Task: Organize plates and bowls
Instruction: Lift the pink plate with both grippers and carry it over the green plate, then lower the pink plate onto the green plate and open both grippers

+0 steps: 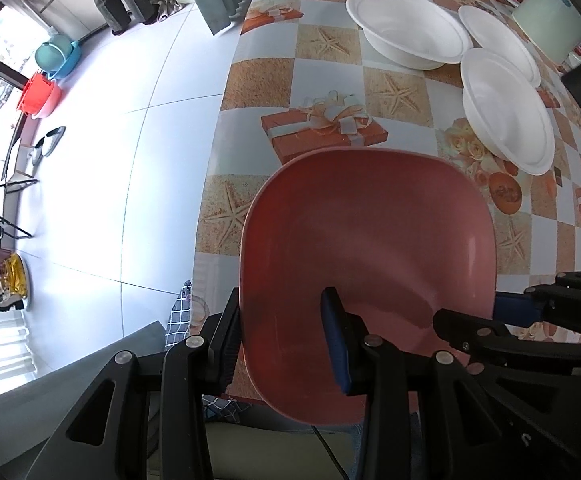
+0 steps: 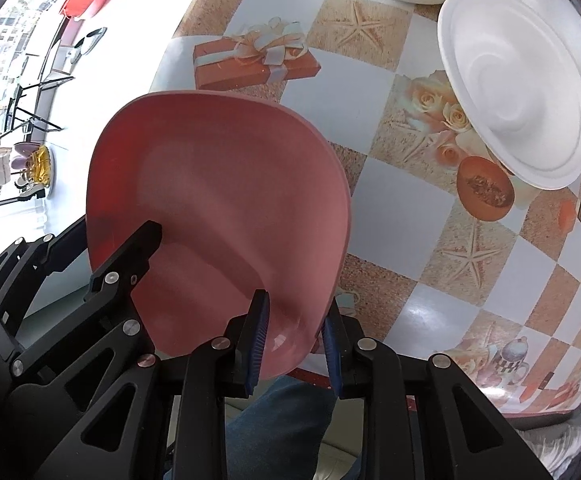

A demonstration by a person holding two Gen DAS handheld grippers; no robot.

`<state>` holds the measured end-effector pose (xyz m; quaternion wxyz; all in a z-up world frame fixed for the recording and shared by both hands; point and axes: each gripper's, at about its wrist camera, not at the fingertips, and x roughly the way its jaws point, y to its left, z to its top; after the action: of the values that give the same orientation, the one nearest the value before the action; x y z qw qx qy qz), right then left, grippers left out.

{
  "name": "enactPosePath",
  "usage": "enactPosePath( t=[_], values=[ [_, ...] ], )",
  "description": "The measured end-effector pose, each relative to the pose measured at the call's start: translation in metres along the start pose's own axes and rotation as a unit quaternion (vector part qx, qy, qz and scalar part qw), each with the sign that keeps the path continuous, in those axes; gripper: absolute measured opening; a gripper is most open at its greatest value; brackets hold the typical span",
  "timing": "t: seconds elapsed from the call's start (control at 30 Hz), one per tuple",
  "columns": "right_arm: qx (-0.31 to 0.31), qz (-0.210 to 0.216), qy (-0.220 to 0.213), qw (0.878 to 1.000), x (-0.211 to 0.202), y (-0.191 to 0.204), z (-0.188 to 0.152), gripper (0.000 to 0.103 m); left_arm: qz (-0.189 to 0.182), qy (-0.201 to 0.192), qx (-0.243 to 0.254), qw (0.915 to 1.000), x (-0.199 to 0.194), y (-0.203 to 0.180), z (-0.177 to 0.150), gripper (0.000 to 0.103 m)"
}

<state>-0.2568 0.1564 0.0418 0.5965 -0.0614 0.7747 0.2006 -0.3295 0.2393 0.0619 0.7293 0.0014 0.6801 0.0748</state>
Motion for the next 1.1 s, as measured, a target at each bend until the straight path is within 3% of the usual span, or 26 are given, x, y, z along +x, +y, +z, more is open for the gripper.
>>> enactPosePath(
  t=[0.33, 0.43, 0.5, 0.57, 0.63, 0.77, 0.83, 0.9, 1.1],
  values=[
    [-0.002, -0.008, -0.006, 1.000, -0.003, 0.004, 0.000, 0.029, -0.003, -0.011, -0.002, 0.9999, 0.004, 0.003, -0.002, 0.044],
    [-0.004, -0.010, -0.016, 1.000, -0.010, 0.001, -0.003, 0.029, 0.015, -0.024, -0.010, 0.9996, 0.000, 0.007, -0.003, 0.068],
    [-0.004, -0.010, -0.022, 1.000, -0.015, -0.001, -0.005, 0.029, 0.016, -0.029, -0.021, 0.9992, -0.003, 0.013, -0.003, 0.078],
    [-0.002, -0.006, -0.030, 1.000, -0.019, -0.003, -0.009, 0.031, 0.008, -0.034, -0.027, 0.9990, -0.006, 0.017, -0.002, 0.082],
    [0.001, -0.019, -0.038, 0.999, -0.025, -0.005, -0.012, 0.052, -0.001, -0.041, -0.038, 0.9985, -0.010, 0.020, -0.001, 0.084],
    [0.025, -0.008, -0.057, 0.998, -0.040, -0.025, -0.019, 0.067, -0.043, -0.031, -0.066, 0.9964, -0.012, 0.027, 0.006, 0.095],
    [0.040, -0.005, -0.068, 0.997, -0.047, -0.038, -0.024, 0.090, -0.048, -0.032, -0.074, 0.9956, -0.014, 0.026, 0.010, 0.103],
    [0.060, 0.013, -0.076, 0.995, -0.055, -0.055, -0.029, 0.099, -0.055, -0.029, -0.077, 0.9951, -0.015, 0.023, 0.015, 0.103],
    [0.124, -0.003, -0.108, 0.986, -0.078, -0.099, -0.042, 0.101, -0.077, -0.047, -0.044, 0.9950, -0.032, -0.015, 0.039, 0.103]
  ],
)
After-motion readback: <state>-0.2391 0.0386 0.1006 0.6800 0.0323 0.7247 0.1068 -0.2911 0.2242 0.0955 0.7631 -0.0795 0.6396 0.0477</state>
